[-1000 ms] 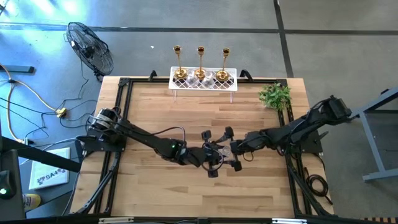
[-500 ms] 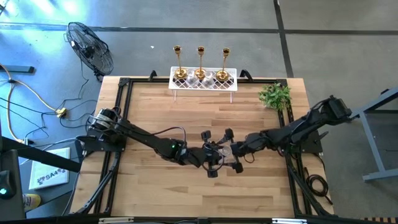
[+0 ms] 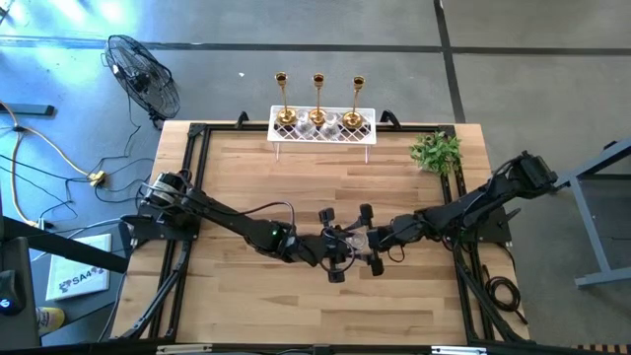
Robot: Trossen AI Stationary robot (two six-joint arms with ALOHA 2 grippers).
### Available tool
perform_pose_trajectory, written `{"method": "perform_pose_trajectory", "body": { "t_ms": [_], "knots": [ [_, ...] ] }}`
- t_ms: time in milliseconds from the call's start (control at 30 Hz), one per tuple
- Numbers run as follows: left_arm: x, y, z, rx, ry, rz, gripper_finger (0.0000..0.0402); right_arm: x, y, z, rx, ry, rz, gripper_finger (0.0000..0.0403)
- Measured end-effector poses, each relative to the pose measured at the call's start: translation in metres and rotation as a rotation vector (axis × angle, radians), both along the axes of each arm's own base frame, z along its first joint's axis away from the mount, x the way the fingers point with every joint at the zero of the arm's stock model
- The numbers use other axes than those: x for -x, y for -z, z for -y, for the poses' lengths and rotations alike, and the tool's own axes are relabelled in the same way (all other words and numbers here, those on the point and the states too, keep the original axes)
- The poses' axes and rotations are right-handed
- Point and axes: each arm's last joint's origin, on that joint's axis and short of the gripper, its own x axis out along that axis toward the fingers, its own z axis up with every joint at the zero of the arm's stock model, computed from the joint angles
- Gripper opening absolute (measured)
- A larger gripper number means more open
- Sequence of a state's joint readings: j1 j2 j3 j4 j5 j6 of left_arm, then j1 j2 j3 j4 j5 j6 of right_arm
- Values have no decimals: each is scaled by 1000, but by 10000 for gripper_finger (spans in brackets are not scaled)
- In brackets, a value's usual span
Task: Pick & Place candle stick holders
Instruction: Put the glass candle holder on the shelf
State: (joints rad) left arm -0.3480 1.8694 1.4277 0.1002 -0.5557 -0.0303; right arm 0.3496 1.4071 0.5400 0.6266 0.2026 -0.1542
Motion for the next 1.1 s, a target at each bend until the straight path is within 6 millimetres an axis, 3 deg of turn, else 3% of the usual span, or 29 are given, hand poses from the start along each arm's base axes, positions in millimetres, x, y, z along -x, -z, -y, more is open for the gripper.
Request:
{"method": "perform_pose_trajectory", "body": {
  "t_ms": [133,733,967,1100],
  "knots": [
    [1,0,3,-1,6,-4,105,0,0,0,-10,-9,0,276],
    [1,0,4,8,31,-2,104,-1,0,1,-56,-43,-13,273],
    [0,-2,3,11,17,19,211,0,2,1,-45,-48,-33,273],
    [0,-2,4,13,17,24,233,0,3,1,-43,-47,-35,273]
  ]
}}
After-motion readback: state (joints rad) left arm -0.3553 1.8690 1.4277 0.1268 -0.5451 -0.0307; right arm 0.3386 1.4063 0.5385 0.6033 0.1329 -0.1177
